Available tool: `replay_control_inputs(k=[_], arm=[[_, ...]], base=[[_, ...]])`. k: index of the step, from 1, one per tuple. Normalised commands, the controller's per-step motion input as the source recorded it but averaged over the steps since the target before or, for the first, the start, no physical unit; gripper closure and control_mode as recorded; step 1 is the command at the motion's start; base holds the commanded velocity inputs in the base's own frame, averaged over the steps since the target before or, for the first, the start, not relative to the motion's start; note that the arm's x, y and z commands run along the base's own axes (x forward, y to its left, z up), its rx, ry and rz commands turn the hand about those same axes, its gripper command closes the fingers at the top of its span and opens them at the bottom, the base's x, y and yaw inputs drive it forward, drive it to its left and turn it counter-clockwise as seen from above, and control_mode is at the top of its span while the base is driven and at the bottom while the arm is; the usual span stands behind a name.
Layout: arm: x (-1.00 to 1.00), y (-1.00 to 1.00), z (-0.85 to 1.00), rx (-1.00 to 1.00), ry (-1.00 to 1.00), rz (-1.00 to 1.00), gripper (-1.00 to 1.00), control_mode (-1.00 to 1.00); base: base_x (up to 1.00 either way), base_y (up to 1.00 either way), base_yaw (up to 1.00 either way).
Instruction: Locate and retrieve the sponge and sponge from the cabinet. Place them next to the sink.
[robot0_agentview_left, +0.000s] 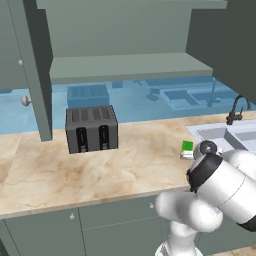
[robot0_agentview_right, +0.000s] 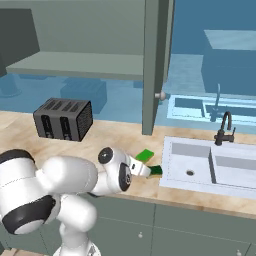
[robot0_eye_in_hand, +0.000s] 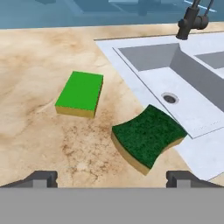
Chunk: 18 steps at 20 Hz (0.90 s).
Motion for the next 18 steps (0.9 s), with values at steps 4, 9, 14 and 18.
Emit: replay_control_inputs(k=[4, 9, 14, 18], arm=[[-0.02, 0.31, 0.77, 0.02, 0.01, 0.00, -1.00, -1.00], [-0.10, 0.30, 0.49, 0.06, 0.05, 0.00, -1.00, -1.00], [-0.13, 0.34, 0.43, 0.05, 0.11, 0.00, -1.00, -1.00], [-0.17, 0.36, 0.06, 0.03, 0.11, 0.00, -1.00, -1.00]], base=[[0.00, 0.00, 0.00], [0.00, 0.00, 0.00], [0.00, 0.00, 0.00], [0.00, 0.00, 0.00]])
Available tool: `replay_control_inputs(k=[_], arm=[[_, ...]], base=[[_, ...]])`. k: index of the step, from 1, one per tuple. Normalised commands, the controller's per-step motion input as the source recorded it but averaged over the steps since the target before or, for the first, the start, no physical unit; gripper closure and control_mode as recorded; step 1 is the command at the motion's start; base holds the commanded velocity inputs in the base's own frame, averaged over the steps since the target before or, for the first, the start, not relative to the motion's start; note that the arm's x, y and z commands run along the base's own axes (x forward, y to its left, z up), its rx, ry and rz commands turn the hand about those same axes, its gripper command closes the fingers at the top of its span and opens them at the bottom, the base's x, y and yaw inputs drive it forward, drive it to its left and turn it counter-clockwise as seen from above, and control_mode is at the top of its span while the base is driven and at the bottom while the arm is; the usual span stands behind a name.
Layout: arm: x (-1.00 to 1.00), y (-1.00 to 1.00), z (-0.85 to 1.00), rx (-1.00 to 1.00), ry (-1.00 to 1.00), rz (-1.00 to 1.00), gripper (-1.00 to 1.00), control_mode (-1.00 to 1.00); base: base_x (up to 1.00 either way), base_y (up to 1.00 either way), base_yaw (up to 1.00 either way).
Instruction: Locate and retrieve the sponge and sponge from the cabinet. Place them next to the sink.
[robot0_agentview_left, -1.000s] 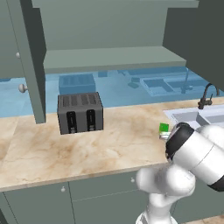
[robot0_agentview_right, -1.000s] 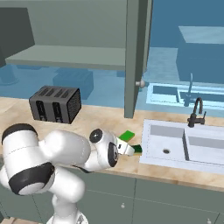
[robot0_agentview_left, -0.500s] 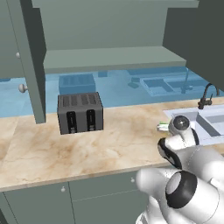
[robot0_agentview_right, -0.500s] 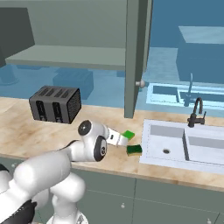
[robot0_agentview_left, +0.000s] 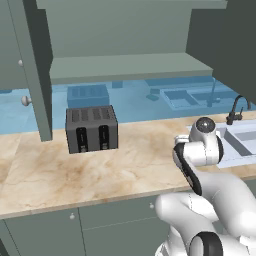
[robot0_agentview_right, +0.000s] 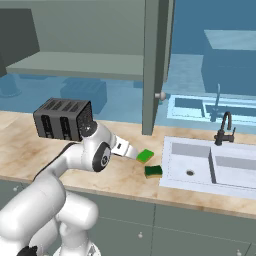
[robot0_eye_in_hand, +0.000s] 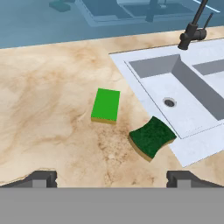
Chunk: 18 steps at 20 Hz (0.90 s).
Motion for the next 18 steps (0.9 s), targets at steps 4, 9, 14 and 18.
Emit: replay_control_inputs(k=[4, 9, 14, 18], arm=[[-0.17, 0.41, 0.08, 0.03, 0.11, 0.00, -1.00, -1.00], [-0.26, 0.47, 0.05, 0.02, 0.06, 0.00, -1.00, -1.00], [-0.23, 0.56, 0.00, 0.00, 0.01, 0.00, -1.00, -1.00], [-0.15, 0.59, -0.01, 0.00, 0.02, 0.00, -1.00, -1.00]], base=[[0.00, 0.00, 0.00], [0.00, 0.00, 0.00], [0.00, 0.00, 0.00], [0.00, 0.00, 0.00]])
